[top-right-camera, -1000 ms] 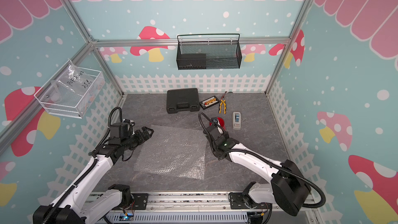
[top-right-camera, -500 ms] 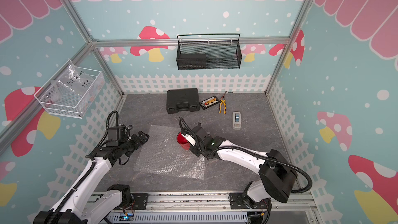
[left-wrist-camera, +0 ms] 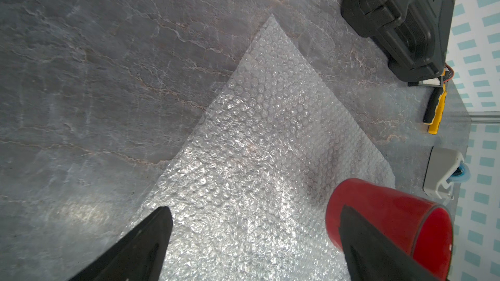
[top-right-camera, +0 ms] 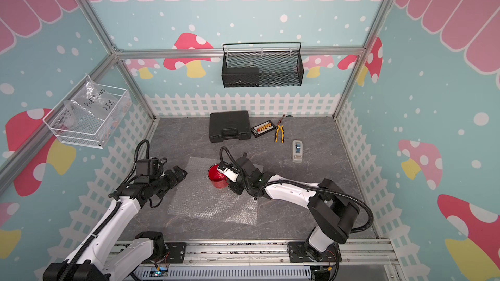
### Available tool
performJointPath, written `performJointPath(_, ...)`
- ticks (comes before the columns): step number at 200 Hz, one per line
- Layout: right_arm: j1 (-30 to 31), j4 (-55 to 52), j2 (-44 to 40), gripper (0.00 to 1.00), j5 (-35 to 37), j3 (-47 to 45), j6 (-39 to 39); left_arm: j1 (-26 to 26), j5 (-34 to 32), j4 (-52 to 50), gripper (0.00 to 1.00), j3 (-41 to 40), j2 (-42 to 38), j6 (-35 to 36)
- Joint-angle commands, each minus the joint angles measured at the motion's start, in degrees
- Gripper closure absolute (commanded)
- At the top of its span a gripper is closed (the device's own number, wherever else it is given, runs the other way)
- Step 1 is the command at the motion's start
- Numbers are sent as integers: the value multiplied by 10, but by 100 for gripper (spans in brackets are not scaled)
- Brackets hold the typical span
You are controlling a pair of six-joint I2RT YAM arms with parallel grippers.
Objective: Wrap mugs in bubble wrap
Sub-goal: Place the mug on the bubble wrap.
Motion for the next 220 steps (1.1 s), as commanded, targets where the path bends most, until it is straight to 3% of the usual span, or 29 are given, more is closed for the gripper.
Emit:
performJointPath(1,6,75,16,100,-36,-7,10,3,11,1,1,-7,2,3)
performJointPath(60,6,16,44,97,-32,-6,-18,-3,24,16,1,-17,8,-1)
performJointPath(77,6,-9,41,84,-21,-3,-27,-9,29,29,1,-25,10,-8)
performJointPath(107,3,-31,3,46,2,7,-25,-35,31,52,1,-33,23,-16)
performJointPath(134,-34,-36,-53,32,32,13,-1,-65,33,95,1,-38,53,-36)
performJointPath(155,-98,-48,-67,29,95,10,36,-84,45,144,1,-41,90,-55)
performJointPath(173,-142,-86,-26,33,137,28,57,-90,60,185,1,-44,129,-69)
performJointPath(220,-145,-152,110,43,204,112,65,-100,62,223,1,-23,213,-75)
